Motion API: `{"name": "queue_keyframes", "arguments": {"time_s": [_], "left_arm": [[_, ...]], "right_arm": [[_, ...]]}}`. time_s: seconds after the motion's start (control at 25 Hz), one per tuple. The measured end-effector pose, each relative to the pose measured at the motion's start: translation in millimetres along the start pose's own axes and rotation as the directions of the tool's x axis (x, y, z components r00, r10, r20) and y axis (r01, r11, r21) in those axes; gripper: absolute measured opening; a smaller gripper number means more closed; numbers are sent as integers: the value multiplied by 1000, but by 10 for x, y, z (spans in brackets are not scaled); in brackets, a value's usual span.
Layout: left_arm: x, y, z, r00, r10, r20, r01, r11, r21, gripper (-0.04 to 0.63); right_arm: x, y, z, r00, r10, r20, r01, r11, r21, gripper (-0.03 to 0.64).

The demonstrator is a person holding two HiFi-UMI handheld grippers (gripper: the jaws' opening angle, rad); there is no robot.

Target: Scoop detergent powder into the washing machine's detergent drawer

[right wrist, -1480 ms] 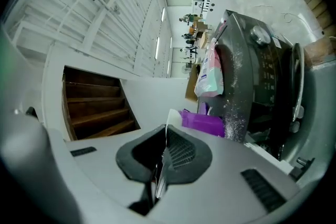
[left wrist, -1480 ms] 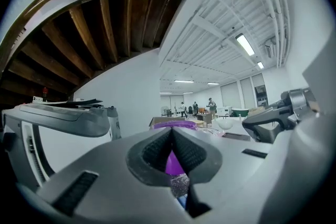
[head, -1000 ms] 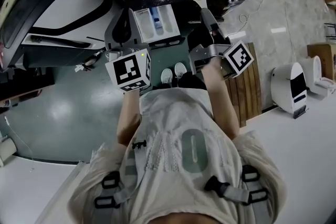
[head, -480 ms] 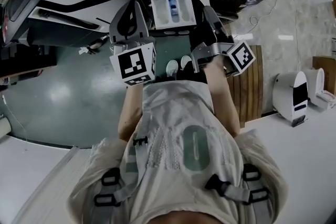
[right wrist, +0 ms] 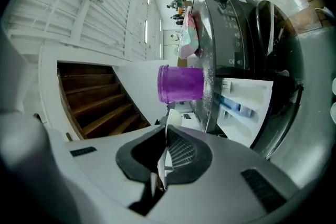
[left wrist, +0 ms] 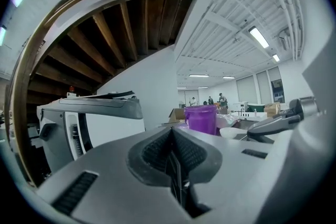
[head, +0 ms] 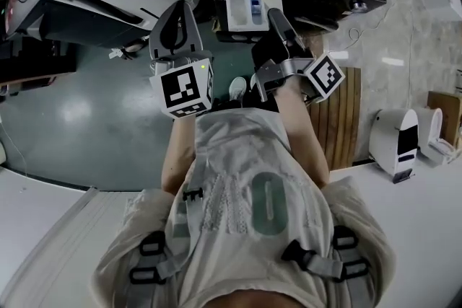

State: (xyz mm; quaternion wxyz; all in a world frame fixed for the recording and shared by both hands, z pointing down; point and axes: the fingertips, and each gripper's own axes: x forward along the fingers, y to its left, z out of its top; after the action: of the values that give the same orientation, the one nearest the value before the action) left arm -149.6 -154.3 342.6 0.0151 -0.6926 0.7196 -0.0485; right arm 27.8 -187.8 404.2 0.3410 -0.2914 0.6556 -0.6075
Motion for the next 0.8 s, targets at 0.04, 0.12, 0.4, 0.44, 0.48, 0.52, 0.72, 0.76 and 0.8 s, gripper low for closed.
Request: {"name": "queue_keyframes", "arguments": {"time_s": [0.04, 0.12, 0.4, 0.44, 0.48, 0.52, 0.72, 0.76, 0.8], "left_arm": [[-17, 41, -23, 1000, 9, -3, -9, 1000, -2, 21], [-41, 118, -63, 1000, 28, -9, -28, 1000, -7, 21], [-44, 330, -118, 998, 61, -21, -62, 998, -18, 21], [-36, 345, -122, 998, 62, -24, -63, 998, -21, 21], [-30, 352, -128, 998, 62, -28, -63, 998, -23, 21], [-25, 357, -136, 998, 61, -33, -62, 998, -25, 21], [-6, 384, -198, 997, 59, -48, -61, 998, -28, 21], [-3, 392, -211, 997, 60, -51, -62, 998, -28, 21], [-1, 400, -223, 997, 61, -53, -63, 998, -29, 21]], "right_arm": [[26, 2, -33, 1000, 1, -8, -1, 1000, -2, 11], [83, 15, -96, 1000, 8, -26, -8, 1000, -2, 11], [280, -15, -250, 998, 0, -68, -1, 1000, -5, 11], [300, -24, -263, 997, -3, -73, 2, 1000, -5, 11], [315, -31, -271, 997, -6, -76, 6, 1000, -4, 11], [327, -40, -277, 997, -9, -78, 8, 1000, -4, 11], [376, -102, -270, 996, -25, -81, 24, 1000, -15, 11], [384, -112, -267, 996, -30, -83, 28, 999, -29, 11], [388, -124, -264, 996, -39, -86, 34, 998, -52, 11]]}}
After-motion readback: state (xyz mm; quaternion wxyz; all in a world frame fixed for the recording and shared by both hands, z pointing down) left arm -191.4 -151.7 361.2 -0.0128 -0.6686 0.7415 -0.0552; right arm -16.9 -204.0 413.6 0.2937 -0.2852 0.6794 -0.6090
